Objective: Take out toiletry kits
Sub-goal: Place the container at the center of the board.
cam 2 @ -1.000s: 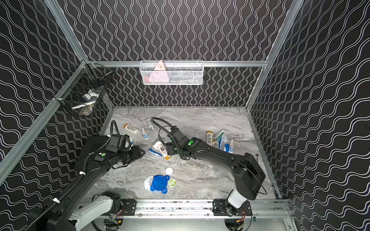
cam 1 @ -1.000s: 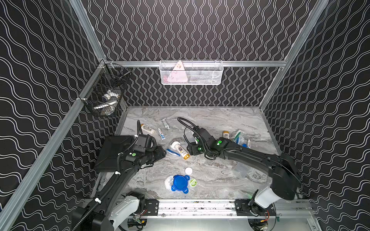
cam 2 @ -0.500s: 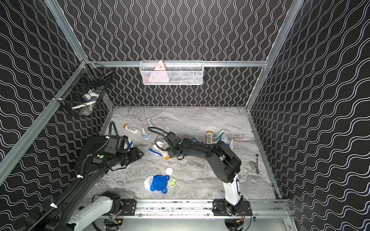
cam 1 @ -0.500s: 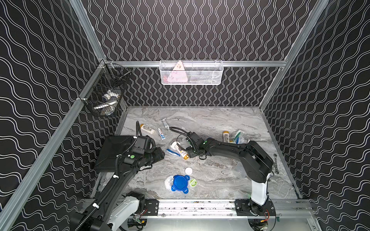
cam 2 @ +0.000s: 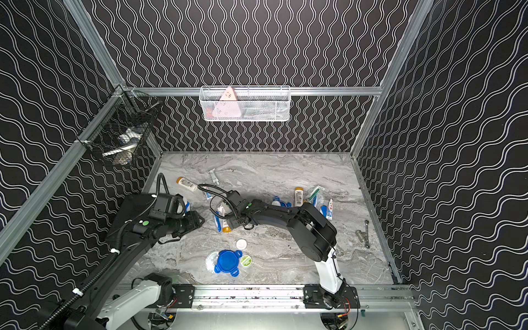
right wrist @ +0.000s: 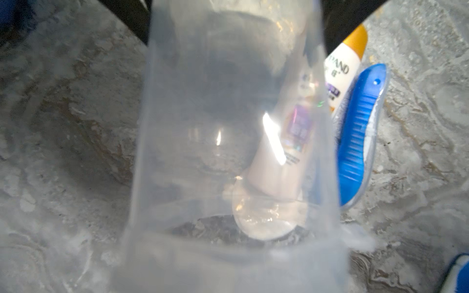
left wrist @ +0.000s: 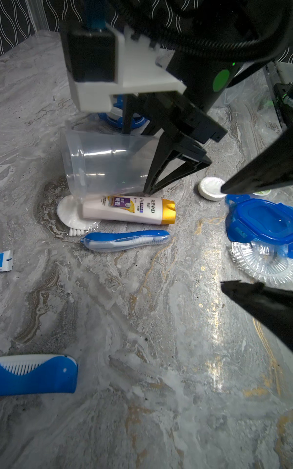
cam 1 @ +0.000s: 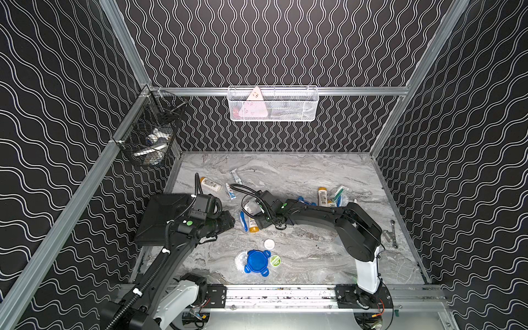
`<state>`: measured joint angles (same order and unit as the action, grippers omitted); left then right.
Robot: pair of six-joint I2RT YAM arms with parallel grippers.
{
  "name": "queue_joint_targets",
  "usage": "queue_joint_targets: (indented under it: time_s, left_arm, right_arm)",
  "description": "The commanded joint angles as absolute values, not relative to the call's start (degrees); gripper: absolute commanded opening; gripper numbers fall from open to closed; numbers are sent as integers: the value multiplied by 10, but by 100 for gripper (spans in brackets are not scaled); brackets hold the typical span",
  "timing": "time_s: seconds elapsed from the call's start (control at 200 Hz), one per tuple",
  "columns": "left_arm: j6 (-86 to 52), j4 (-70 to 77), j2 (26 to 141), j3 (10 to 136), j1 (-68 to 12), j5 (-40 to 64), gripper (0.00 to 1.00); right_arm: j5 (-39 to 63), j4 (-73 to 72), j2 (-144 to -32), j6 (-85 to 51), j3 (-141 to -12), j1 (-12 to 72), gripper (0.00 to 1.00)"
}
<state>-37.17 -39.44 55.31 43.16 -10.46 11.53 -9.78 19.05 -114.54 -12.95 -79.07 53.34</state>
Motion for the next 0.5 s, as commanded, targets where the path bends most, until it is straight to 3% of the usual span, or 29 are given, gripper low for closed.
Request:
queue_joint_targets:
  time_s: [0.0,0.28,0.495]
  left_arm:
    - [-357,-400,555,437,-104,109,58]
    - [-352,-421,566,477,-104,100,59]
    - [-337,-443,571,575,-104,38,62]
  right_arm:
    - [-118,217,-1139,-134,-801,531,98]
    - [-182,251,-991,-148,-806,531,100]
    - [-304,225,-767,-165,-727,530,100]
